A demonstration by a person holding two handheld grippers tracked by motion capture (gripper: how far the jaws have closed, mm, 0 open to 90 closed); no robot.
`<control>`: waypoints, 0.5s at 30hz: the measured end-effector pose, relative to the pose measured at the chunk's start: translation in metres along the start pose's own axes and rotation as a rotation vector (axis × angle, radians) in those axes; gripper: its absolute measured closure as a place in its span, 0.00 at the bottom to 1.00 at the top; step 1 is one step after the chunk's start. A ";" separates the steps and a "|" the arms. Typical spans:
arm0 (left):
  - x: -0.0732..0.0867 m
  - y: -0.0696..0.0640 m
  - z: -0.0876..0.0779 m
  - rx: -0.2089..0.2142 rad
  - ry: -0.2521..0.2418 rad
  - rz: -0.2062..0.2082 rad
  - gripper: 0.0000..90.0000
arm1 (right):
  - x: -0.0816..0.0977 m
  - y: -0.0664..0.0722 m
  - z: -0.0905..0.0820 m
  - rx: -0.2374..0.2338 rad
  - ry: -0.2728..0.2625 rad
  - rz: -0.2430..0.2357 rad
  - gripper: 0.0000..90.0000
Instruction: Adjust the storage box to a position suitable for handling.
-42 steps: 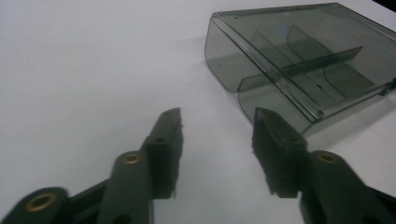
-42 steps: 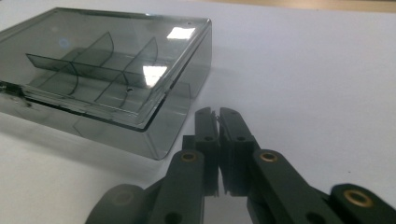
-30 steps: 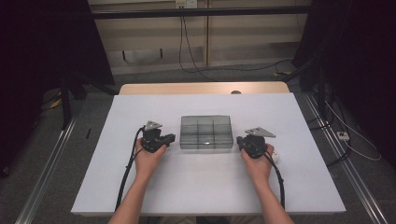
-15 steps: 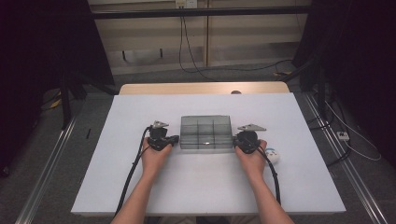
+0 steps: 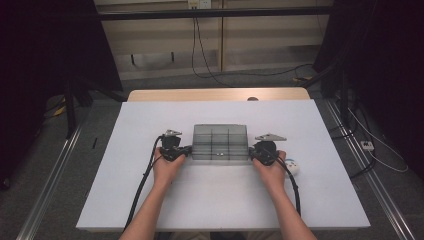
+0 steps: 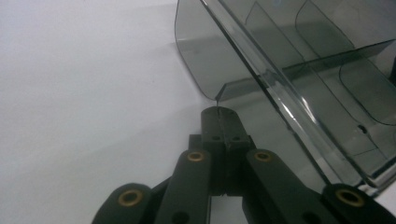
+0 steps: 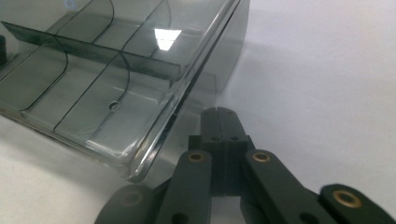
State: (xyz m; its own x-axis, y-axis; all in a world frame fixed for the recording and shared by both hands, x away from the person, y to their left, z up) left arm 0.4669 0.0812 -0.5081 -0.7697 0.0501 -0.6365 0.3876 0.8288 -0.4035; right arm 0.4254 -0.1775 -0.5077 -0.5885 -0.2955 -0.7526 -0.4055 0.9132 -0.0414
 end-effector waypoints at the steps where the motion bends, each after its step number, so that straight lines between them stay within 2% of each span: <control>1: 0.000 0.000 0.000 0.000 0.000 0.000 1.00 | 0.000 0.001 0.000 0.003 -0.002 -0.001 1.00; 4: 0.003 -0.002 -0.002 -0.005 0.005 0.001 1.00 | 0.001 0.002 -0.001 0.013 -0.001 -0.004 1.00; 7: 0.005 -0.001 -0.004 0.009 -0.001 -0.009 1.00 | 0.002 0.004 -0.002 0.016 -0.002 -0.007 1.00; 10: 0.007 -0.003 -0.006 -0.007 -0.004 -0.006 1.00 | 0.002 0.005 -0.004 0.019 -0.003 -0.012 1.00; 15: 0.011 -0.006 -0.010 -0.010 0.005 0.004 1.00 | 0.005 0.008 -0.007 0.018 0.001 -0.006 1.00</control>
Point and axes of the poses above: each handheld gripper's, and its own axes: z roughly forward along the jaws, x roughly out of its underside, y roughly to its left, the point moved 6 cm from there along z, roughly forward along the jaws, and after that the axes turned 12 degrees about -z, right-handed, at the moved point
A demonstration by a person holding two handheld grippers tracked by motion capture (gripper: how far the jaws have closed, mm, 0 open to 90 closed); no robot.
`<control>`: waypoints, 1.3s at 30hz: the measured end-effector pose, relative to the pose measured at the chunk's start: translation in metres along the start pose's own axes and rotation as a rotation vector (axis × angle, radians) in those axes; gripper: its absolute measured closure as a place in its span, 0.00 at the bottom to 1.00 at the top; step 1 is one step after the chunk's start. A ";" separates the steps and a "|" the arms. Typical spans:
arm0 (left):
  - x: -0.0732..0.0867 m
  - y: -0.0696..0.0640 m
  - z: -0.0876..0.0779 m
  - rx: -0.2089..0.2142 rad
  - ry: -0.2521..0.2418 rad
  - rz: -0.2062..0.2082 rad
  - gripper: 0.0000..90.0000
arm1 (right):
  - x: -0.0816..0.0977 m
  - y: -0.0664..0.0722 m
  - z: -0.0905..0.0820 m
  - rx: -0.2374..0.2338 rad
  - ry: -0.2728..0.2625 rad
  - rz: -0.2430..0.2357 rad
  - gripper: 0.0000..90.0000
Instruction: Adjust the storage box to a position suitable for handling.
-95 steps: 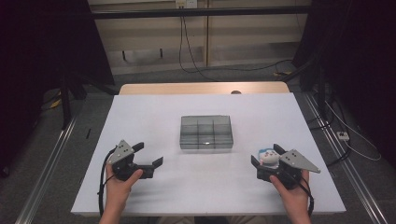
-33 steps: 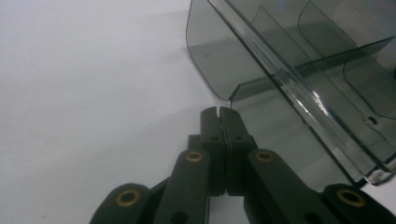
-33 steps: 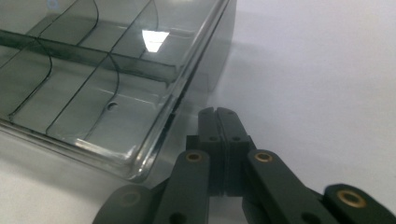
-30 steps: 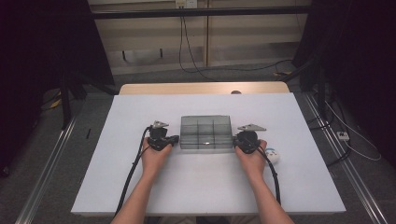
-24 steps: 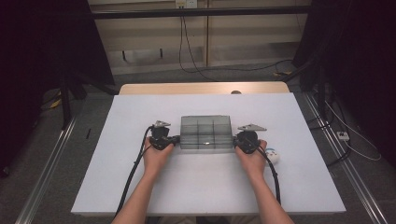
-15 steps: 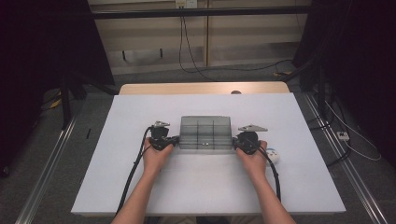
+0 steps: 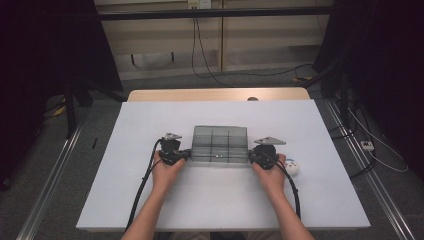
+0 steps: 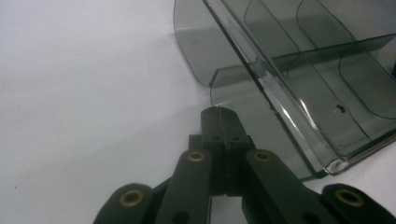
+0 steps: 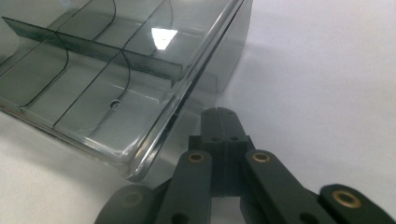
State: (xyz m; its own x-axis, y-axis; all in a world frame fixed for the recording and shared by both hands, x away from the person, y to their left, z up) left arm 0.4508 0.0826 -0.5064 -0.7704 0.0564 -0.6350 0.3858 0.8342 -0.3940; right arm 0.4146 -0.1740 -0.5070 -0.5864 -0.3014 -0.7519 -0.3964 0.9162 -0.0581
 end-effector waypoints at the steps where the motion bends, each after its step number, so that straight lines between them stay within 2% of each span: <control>1: 0.002 0.000 -0.001 0.001 -0.001 0.005 1.00 | 0.001 0.000 -0.001 0.000 -0.001 0.002 1.00; 4: 0.005 -0.001 -0.004 0.002 -0.008 -0.004 1.00 | 0.002 0.003 -0.003 -0.003 -0.001 -0.011 1.00; 8: 0.010 -0.003 -0.008 -0.003 -0.007 0.000 1.00 | 0.005 0.007 -0.008 -0.004 0.001 -0.012 1.00; 10: 0.014 -0.005 -0.012 -0.007 0.001 0.019 1.00 | 0.007 0.008 -0.010 -0.007 0.000 -0.011 1.00; 13: 0.017 -0.005 -0.014 -0.004 0.003 0.012 1.00 | 0.010 0.010 -0.014 -0.006 0.000 -0.024 1.00; 18: 0.024 -0.010 -0.019 -0.008 -0.003 0.018 1.00 | 0.015 0.014 -0.020 -0.014 -0.003 -0.029 1.00; 19: 0.025 -0.010 -0.021 -0.012 0.004 0.030 1.00 | 0.016 0.014 -0.021 -0.017 -0.003 -0.031 1.00; 28: 0.034 -0.015 -0.027 -0.012 -0.002 0.027 1.00 | 0.022 0.019 -0.029 -0.020 -0.003 -0.053 1.00; 39: 0.046 -0.018 -0.038 -0.015 -0.001 0.045 1.00 | 0.030 0.028 -0.041 -0.036 -0.004 -0.074 1.00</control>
Point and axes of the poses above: each handheld gripper's, and its own axes: z roughly forward along the jaws, x roughly out of its underside, y roughly to its left, the point moved 6 cm from there along z, roughly forward along the jaws, and after that the axes turned 12 degrees about -z, right-handed, at the moved point
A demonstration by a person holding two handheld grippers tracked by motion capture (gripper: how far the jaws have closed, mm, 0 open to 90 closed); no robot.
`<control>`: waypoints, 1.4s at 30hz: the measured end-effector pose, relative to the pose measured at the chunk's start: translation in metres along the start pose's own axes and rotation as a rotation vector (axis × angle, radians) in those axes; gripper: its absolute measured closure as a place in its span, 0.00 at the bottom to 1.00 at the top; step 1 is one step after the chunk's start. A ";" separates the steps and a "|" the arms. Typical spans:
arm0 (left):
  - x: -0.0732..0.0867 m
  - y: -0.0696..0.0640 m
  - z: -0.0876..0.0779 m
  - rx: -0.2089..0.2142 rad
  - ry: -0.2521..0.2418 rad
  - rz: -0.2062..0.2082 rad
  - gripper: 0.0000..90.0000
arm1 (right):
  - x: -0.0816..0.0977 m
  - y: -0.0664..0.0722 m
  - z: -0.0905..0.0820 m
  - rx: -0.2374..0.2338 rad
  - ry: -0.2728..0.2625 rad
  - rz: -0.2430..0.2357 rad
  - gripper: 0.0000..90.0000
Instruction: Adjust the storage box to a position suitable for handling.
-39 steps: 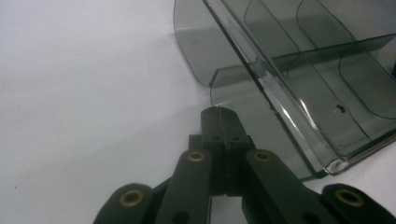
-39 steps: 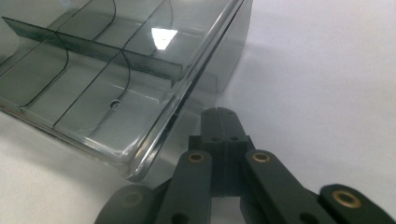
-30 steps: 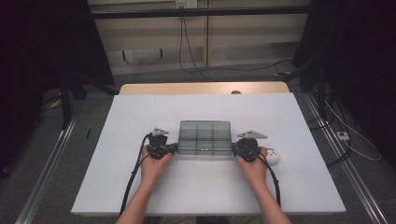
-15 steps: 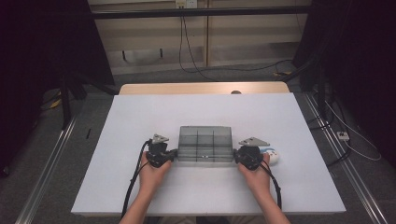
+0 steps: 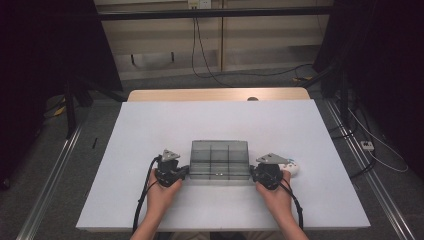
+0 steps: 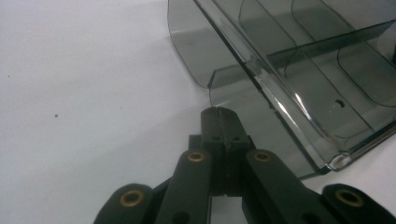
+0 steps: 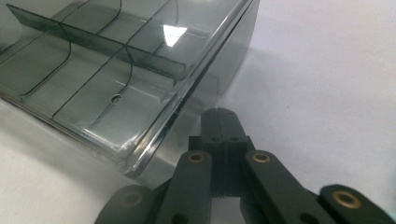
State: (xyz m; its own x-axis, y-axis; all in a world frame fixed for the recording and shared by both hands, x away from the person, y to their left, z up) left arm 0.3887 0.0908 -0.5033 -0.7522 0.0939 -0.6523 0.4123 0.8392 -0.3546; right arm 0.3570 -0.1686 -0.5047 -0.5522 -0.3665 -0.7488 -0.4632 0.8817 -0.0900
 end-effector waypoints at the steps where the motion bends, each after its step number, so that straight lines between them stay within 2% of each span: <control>1: 0.000 0.000 0.000 0.000 0.000 0.000 1.00 | 0.001 0.001 -0.001 -0.001 -0.001 -0.001 1.00; 25: 0.018 -0.009 -0.015 0.011 0.009 0.026 1.00 | 0.017 0.016 -0.024 -0.014 -0.008 -0.051 1.00; 31: 0.023 -0.015 -0.017 0.023 0.016 0.038 1.00 | 0.018 0.011 -0.025 -0.017 -0.021 -0.023 1.00; 36: 0.022 -0.016 -0.018 0.037 0.003 0.030 1.00 | 0.018 0.011 -0.027 -0.013 -0.029 -0.034 1.00; 42: 0.022 -0.015 -0.018 0.039 0.003 0.035 1.00 | 0.018 0.010 -0.028 -0.020 -0.039 -0.026 1.00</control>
Point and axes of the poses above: each handheld gripper's, and its own axes: z roughly forward along the jaws, x roughly out of its underside, y roughly to its left, the point moved 6 cm from there along z, roughly forward along the jaws, and after that the axes turned 12 degrees about -z, right-handed, at the moved point
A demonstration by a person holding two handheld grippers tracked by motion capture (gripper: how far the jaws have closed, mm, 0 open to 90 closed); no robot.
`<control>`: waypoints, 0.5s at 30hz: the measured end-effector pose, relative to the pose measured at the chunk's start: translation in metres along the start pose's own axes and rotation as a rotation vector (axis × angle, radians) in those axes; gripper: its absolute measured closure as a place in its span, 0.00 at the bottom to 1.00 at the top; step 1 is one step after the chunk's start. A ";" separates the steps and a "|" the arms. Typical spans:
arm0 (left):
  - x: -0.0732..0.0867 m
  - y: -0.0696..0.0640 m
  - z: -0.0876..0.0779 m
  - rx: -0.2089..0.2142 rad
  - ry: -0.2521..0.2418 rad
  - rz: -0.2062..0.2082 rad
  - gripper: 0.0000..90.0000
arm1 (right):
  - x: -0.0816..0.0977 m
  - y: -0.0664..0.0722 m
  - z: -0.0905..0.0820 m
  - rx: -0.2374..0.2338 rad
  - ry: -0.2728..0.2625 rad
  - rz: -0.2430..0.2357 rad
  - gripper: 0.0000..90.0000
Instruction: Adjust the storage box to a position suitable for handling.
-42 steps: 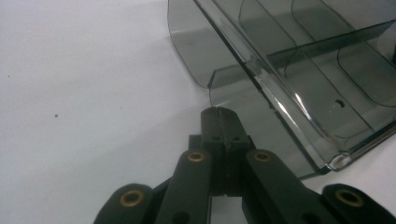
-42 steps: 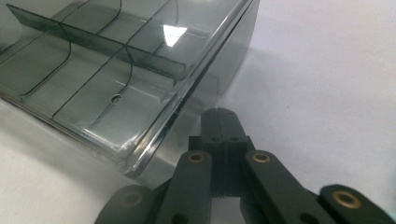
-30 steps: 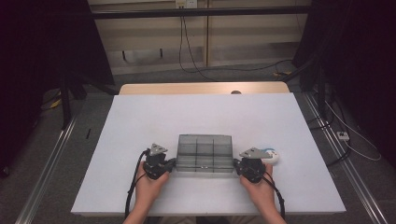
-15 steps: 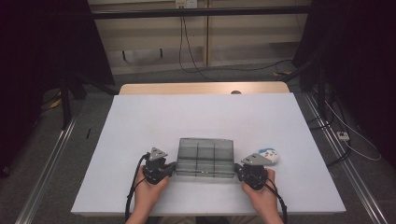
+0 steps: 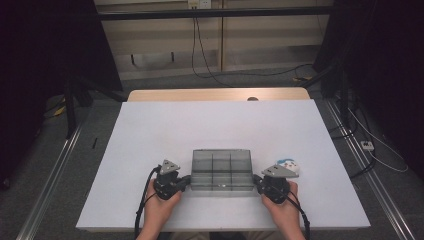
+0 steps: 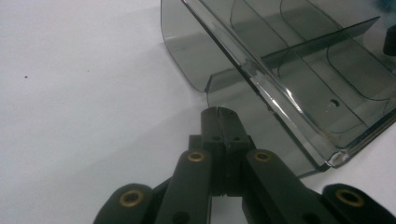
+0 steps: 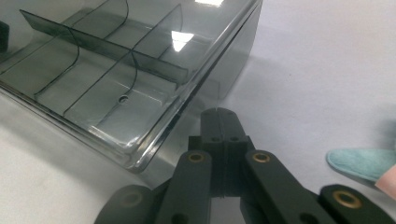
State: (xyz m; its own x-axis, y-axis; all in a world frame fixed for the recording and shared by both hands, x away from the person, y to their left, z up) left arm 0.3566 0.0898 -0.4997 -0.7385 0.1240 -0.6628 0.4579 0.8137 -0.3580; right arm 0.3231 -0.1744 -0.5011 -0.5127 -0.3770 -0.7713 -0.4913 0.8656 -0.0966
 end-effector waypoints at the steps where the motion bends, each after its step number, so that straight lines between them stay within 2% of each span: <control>1: 0.000 0.000 0.000 0.000 0.001 -0.002 1.00 | 0.000 0.000 0.000 -0.002 0.000 0.002 1.00; 7: -0.001 0.001 -0.003 0.016 0.015 -0.011 0.99 | 0.000 -0.002 -0.002 -0.030 -0.026 0.031 1.00; 8: -0.001 0.003 -0.003 0.011 0.015 -0.008 0.96 | 0.000 -0.004 -0.004 -0.026 -0.032 0.020 1.00; 11: -0.003 0.006 -0.008 0.011 0.003 -0.012 0.92 | 0.000 -0.009 -0.008 -0.021 -0.052 0.028 1.00; 13: -0.007 0.010 -0.013 0.008 -0.003 0.002 0.86 | -0.003 -0.017 -0.017 -0.032 -0.105 0.041 0.93; 15: -0.010 0.013 -0.017 0.013 -0.011 0.009 0.80 | -0.006 -0.021 -0.022 -0.028 -0.124 0.050 0.88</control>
State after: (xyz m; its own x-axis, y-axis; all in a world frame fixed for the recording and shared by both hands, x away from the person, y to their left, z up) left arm 0.3608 0.1089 -0.4864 -0.7287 0.1245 -0.6734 0.4710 0.8049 -0.3609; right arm 0.3208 -0.1974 -0.4810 -0.4467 -0.2883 -0.8470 -0.4873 0.8723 -0.0399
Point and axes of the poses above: each handheld gripper's, and its own axes: z roughly forward along the jaws, x roughly out of its underside, y roughly to its left, the point moved 6 cm from there along z, roughly forward along the jaws, and after that the axes turned 12 degrees about -z, right-handed, at the moved point
